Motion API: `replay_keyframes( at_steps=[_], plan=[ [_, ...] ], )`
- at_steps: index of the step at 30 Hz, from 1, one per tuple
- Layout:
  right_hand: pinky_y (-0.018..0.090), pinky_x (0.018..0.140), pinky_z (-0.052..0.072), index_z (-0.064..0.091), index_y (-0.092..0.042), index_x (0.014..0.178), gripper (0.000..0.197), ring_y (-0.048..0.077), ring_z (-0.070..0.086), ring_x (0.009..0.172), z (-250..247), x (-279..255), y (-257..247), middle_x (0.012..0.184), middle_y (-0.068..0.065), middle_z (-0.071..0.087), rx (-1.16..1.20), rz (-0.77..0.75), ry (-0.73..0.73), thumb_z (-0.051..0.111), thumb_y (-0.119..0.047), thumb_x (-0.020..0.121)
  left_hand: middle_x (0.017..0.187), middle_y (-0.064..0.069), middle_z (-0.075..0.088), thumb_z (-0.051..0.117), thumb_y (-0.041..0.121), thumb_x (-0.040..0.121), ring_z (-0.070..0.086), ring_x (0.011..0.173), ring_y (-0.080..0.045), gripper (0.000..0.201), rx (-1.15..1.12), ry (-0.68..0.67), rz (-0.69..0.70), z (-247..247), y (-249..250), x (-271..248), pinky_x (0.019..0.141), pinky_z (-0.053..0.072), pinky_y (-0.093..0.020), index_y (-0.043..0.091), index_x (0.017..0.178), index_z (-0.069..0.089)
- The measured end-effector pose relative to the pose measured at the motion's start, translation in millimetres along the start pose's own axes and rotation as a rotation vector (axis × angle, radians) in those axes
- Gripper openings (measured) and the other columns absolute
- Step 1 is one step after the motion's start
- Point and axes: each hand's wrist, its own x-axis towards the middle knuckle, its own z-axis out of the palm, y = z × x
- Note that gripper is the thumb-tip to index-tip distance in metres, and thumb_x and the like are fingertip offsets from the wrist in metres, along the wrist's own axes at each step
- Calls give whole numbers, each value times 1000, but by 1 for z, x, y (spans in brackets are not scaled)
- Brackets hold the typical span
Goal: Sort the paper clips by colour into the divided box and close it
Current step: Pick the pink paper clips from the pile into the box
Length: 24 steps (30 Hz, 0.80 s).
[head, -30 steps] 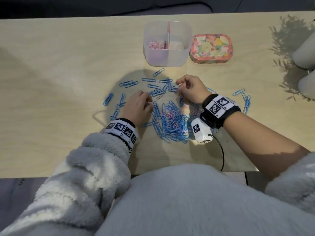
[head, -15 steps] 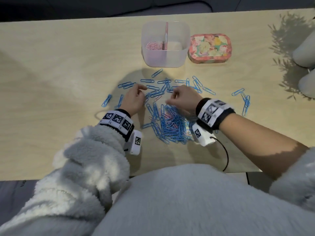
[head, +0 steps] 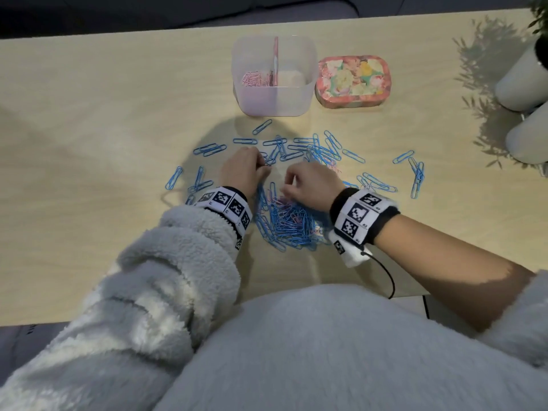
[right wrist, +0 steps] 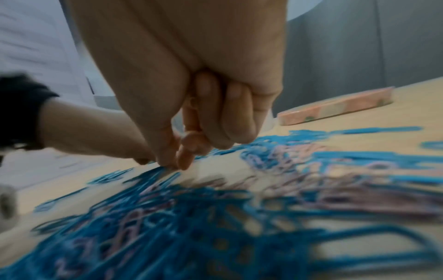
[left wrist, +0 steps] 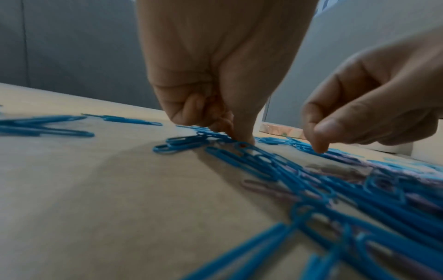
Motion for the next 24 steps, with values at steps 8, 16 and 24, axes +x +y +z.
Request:
replay_keyframes(
  at_steps=[8, 16, 24],
  plan=[
    [34, 76, 43, 58, -15, 99, 13, 31, 60, 100, 15, 12, -21, 106, 9, 64, -7, 40, 7, 52, -17, 87, 110, -15, 56, 50, 17, 92, 55, 99, -32, 16, 102, -27, 53, -6, -3, -2, 79, 41, -39, 4, 100, 54],
    [33, 79, 45, 63, -17, 90, 13, 28, 61, 96, -1, 11, 3, 99, 5, 68, 125, 139, 161, 52, -20, 85, 89, -4, 54, 40, 10, 95, 50, 75, -16, 23, -388, 8, -89, -22, -24, -11, 69, 40, -29, 9, 111, 56],
    [33, 80, 47, 66, -20, 94, 22, 23, 61, 95, 17, 5, -24, 98, 1, 67, 11, -88, -37, 70, -31, 76, 60, -2, 41, 49, 30, 94, 38, 54, -14, 37, -587, -215, -307, -27, -29, -34, 49, 29, -24, 16, 59, 44]
  ],
)
